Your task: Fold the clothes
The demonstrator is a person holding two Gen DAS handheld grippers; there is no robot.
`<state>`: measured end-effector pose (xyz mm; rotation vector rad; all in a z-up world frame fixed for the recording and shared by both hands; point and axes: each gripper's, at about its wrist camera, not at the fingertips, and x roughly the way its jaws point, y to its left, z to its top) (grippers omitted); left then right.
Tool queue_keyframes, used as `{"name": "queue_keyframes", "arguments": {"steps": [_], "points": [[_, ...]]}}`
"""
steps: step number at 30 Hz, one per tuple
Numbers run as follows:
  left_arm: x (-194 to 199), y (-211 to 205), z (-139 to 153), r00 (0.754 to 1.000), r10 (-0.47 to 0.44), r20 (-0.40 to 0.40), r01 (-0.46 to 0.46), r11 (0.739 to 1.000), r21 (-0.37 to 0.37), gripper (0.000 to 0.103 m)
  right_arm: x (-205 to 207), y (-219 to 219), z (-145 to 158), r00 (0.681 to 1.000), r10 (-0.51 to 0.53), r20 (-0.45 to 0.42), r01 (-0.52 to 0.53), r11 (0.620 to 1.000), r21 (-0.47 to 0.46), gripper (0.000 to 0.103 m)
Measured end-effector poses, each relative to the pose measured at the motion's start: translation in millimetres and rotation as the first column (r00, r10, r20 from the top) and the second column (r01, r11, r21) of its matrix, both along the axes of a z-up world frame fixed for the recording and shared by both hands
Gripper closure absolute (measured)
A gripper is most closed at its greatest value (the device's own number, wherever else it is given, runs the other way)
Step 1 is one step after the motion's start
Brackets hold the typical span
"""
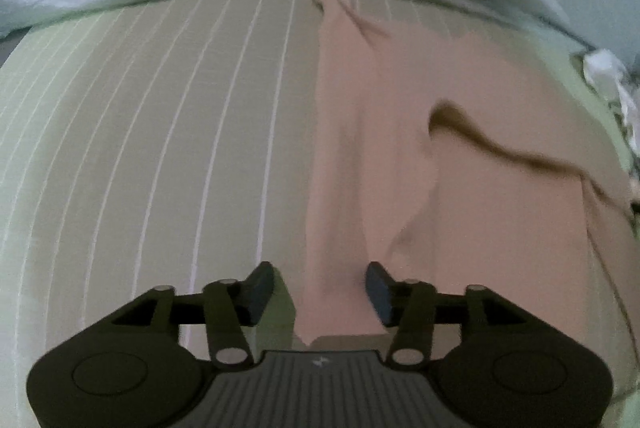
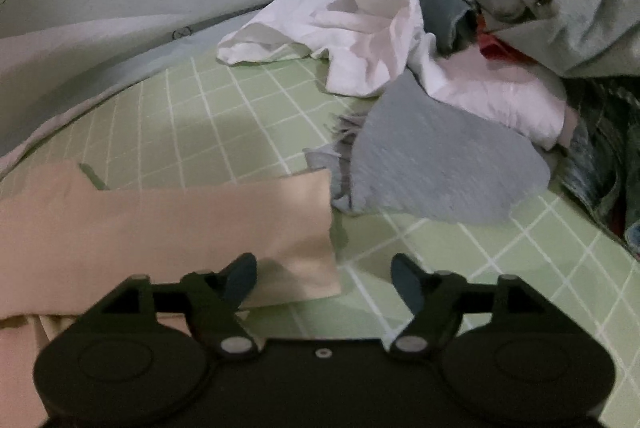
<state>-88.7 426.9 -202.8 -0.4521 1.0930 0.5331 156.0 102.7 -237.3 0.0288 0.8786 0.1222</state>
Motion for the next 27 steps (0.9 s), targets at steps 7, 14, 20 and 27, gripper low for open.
{"name": "queue_keyframes", "arguments": {"steps": [7, 14, 20, 27], "points": [[-23.0, -19.6, -7.5, 0.994, -0.042, -0.102, 0.042, 0.999, 0.004, 0.012, 10.8, -9.2, -2.3, 0.999, -0.039, 0.016, 0.038, 0.995, 0.092, 0.01], [-28.0, -14.5, -19.6, 0.992, -0.009, -0.124, 0.008, 1.0, -0.008, 0.0, 22.4, 5.5, -3.3, 0.998, -0.037, 0.044, 0.034, 0.997, 0.071, 0.012], [-4.3, -4.8, -22.7, 0.989, -0.008, -0.146, 0.005, 1.0, -0.022, 0.0, 11.1, 33.9, 6.1, 0.986, 0.145, 0.081, -0.142, 0.989, -0.041, 0.089], [3.9, 1.4, -23.6, 0.989, 0.0, -0.15, -0.004, 1.0, -0.025, 0.0, -22.3, 56.0, 37.8, 0.953, 0.247, 0.173, -0.245, 0.969, -0.034, 0.098]]}}
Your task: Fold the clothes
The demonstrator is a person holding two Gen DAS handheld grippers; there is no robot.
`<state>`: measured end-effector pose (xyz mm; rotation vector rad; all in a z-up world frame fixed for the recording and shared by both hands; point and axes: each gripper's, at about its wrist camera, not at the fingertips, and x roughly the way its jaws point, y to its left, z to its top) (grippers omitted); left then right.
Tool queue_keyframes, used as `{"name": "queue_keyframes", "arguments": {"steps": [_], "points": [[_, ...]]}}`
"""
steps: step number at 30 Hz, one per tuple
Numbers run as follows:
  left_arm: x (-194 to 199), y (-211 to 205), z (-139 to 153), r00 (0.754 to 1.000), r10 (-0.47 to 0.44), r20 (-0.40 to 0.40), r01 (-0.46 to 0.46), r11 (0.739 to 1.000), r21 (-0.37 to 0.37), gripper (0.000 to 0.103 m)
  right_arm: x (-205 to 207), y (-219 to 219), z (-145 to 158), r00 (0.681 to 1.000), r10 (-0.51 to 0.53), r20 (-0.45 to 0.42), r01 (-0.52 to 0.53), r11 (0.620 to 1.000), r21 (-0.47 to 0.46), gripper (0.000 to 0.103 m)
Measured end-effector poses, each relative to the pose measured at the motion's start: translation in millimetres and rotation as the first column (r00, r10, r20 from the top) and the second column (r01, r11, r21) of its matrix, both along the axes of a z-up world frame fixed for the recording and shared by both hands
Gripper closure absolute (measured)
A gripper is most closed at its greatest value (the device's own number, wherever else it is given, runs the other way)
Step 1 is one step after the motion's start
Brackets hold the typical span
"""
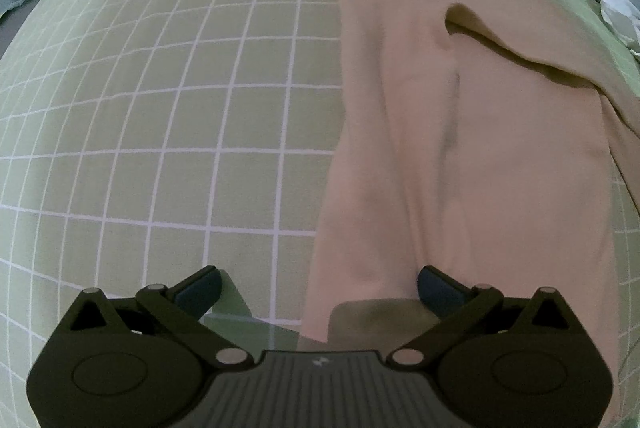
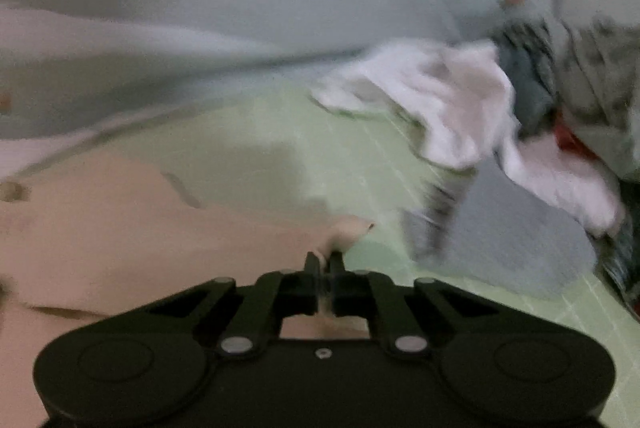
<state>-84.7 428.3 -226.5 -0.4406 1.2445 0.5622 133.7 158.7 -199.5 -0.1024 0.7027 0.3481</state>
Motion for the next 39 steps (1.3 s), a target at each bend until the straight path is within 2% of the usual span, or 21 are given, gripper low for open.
{"name": "queue_keyframes", "arguments": {"steps": [3, 6, 9, 11, 12, 13, 14, 16, 19, 20, 21, 24, 26, 29, 32, 35, 39], "points": [[-2.2, -0.6, -1.8, 1.0, 0.007, 0.005, -0.007, 1.0, 0.003, 0.0, -36.5, 20.4, 17.5, 0.989, 0.144, 0.043, -0.146, 0.988, 0.049, 0.098], [-4.5, -1.5, -2.6, 1.0, 0.02, 0.009, -0.02, 1.0, 0.006, 0.0, -83.6, 47.0, 27.3, 0.947, 0.319, 0.039, -0.321, 0.942, 0.095, 0.097], [-7.7, -4.8, -2.8, 0.999, 0.032, 0.01, -0.032, 0.999, 0.006, 0.0, -126.2, 74.0, 1.3, 0.892, 0.446, -0.077, -0.441, 0.894, 0.074, 0.096], [-8.1, -4.8, -3.4, 0.999, 0.042, 0.008, -0.042, 0.999, 0.002, 0.0, -139.3, 81.4, -14.7, 0.867, 0.469, -0.166, -0.468, 0.882, 0.052, 0.092], [-8.9, -4.7, -3.7, 0.999, 0.048, 0.008, -0.048, 0.999, -0.002, 0.0, -140.6, 78.4, -16.0, 0.863, 0.469, -0.187, -0.464, 0.883, 0.072, 0.09], [-10.4, -3.7, -3.9, 0.998, 0.058, 0.011, -0.058, 0.998, -0.007, 0.0, -141.6, 74.9, -16.9, 0.859, 0.468, -0.207, -0.458, 0.884, 0.094, 0.076], [-12.5, -1.8, -3.9, 0.997, 0.072, 0.017, -0.072, 0.997, -0.013, 0.0, -140.7, 70.6, -14.3, 0.867, 0.453, -0.207, -0.439, 0.891, 0.112, 0.058], [-16.9, 2.1, -3.6, 0.994, 0.101, 0.031, -0.1, 0.995, -0.03, 0.0, -135.8, 59.2, -5.5, 0.892, 0.414, -0.183, -0.391, 0.908, 0.147, 0.042], [-22.4, 6.3, 2.8, 0.989, 0.128, 0.075, -0.124, 0.991, -0.056, 0.0, -126.7, 43.5, 5.0, 0.943, 0.309, -0.121, -0.292, 0.946, 0.139, 0.016], [-22.8, 5.4, 7.5, 0.988, 0.123, 0.098, -0.119, 0.992, -0.046, 0.0, -122.3, 37.1, 8.1, 0.961, 0.26, -0.094, -0.248, 0.96, 0.129, 0.007], [-21.5, 3.2, 13.0, 0.987, 0.108, 0.118, -0.106, 0.994, -0.025, 0.0, -117.8, 30.6, 6.4, 0.971, 0.223, -0.082, -0.214, 0.971, 0.106, 0.003], [-12.3, -9.1, 28.1, 0.987, 0.036, 0.155, -0.044, 0.998, 0.047, 0.0, -104.3, 11.0, -0.1, 0.993, 0.113, -0.046, -0.111, 0.993, 0.037, 0.0], [-1.9, -20.6, 36.2, 0.984, -0.034, 0.177, 0.018, 0.996, 0.089, 0.0, -95.1, -3.8, -11.7, 0.998, 0.034, -0.055, -0.035, 0.999, -0.004, 0.0], [12.9, -37.9, 46.8, 0.969, -0.143, 0.2, 0.117, 0.984, 0.138, 0.0, -84.2, -27.8, -29.3, 0.995, -0.084, -0.062, 0.082, 0.996, -0.033, 0.0], [25.0, -52.8, 49.4, 0.95, -0.231, 0.209, 0.204, 0.968, 0.145, 0.0, -81.1, -49.7, -43.6, 0.985, -0.167, -0.051, 0.165, 0.986, -0.035, 0.0], [44.4, -64.3, 46.9, 0.932, -0.295, 0.209, 0.273, 0.953, 0.131, 0.0, -84.6, -54.4, -48.5, 0.987, -0.161, 0.011, 0.161, 0.987, -0.016, 0.0], [63.0, -77.5, 35.6, 0.914, -0.354, 0.199, 0.337, 0.934, 0.117, 0.002, -86.5, -51.3, -51.6, 0.986, -0.163, 0.041, 0.163, 0.986, -0.014, 0.0]]}}
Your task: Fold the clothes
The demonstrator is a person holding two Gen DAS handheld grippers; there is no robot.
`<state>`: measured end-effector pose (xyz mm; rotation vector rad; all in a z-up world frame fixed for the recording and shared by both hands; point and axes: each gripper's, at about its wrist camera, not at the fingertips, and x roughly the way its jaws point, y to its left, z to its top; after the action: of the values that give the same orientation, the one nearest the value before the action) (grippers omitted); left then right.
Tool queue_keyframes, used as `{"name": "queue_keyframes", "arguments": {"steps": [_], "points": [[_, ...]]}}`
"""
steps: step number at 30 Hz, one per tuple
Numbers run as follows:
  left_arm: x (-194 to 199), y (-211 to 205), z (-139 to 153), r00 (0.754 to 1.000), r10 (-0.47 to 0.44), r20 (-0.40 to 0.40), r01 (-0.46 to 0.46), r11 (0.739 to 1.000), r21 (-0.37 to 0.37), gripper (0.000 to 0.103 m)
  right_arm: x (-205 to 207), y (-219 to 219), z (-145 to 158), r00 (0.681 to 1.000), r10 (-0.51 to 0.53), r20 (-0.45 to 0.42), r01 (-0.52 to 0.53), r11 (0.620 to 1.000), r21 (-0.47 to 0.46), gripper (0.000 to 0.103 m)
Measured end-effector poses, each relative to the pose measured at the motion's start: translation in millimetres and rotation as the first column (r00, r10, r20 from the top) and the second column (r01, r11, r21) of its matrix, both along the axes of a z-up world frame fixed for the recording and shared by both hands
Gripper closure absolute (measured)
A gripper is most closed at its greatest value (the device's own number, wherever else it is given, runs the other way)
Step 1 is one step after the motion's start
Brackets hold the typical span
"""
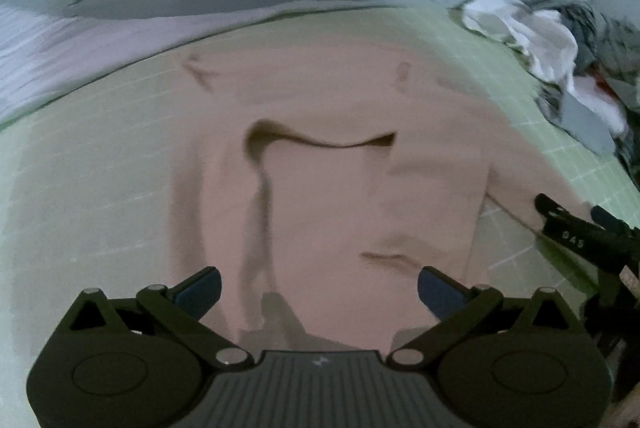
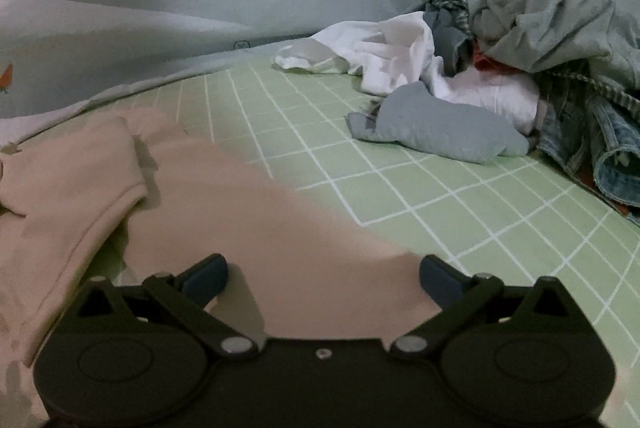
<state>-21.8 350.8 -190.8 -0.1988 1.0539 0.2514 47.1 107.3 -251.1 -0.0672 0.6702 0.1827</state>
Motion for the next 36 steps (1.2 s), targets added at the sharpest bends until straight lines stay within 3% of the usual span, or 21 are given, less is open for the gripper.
{"name": "queue_keyframes", "arguments": {"steps": [8, 11, 15, 17, 18, 26, 36], "points": [[40.2, -11.9, -22.5, 0.996, -0.07, -0.048, 0.069, 0.997, -0.032, 0.032, -1.6, -0.2, 0.4, 1.0, -0.004, 0.005, 0.004, 1.0, 0.002, 0.0], [46.5, -11.5, -30.6, 0.994, -0.076, -0.079, 0.071, 0.995, -0.064, 0.05, -1.5, 0.5, 0.1, 1.0, -0.006, 0.006, 0.006, 1.0, 0.0, 0.0], [46.4, -13.1, -31.6, 0.993, -0.079, -0.087, 0.073, 0.994, -0.077, 0.084, -1.0, 2.1, -0.1, 1.0, -0.009, 0.009, 0.009, 1.0, -0.005, 0.0], [43.6, -12.3, -30.7, 0.994, -0.067, -0.085, 0.059, 0.994, -0.089, 0.091, -1.0, 1.9, 0.1, 1.0, -0.01, 0.009, 0.01, 1.0, -0.004, 0.0], [41.8, -11.4, -30.1, 0.995, -0.06, -0.084, 0.052, 0.994, -0.099, 0.099, -1.0, 1.8, 0.2, 1.0, -0.01, 0.009, 0.01, 1.0, -0.004, 0.0], [2.1, -3.9, -2.2, 1.0, -0.012, -0.015, 0.009, 0.983, -0.185, 0.101, -0.1, 1.3, 0.3, 1.0, -0.007, 0.007, 0.007, 1.0, -0.001, 0.0], [-67.8, 9.7, 14.9, 0.987, 0.16, 0.017, -0.15, 0.953, -0.264, 0.101, 0.2, 1.5, 0.1, 1.0, -0.008, 0.007, 0.008, 1.0, -0.001, 0.0]]}}
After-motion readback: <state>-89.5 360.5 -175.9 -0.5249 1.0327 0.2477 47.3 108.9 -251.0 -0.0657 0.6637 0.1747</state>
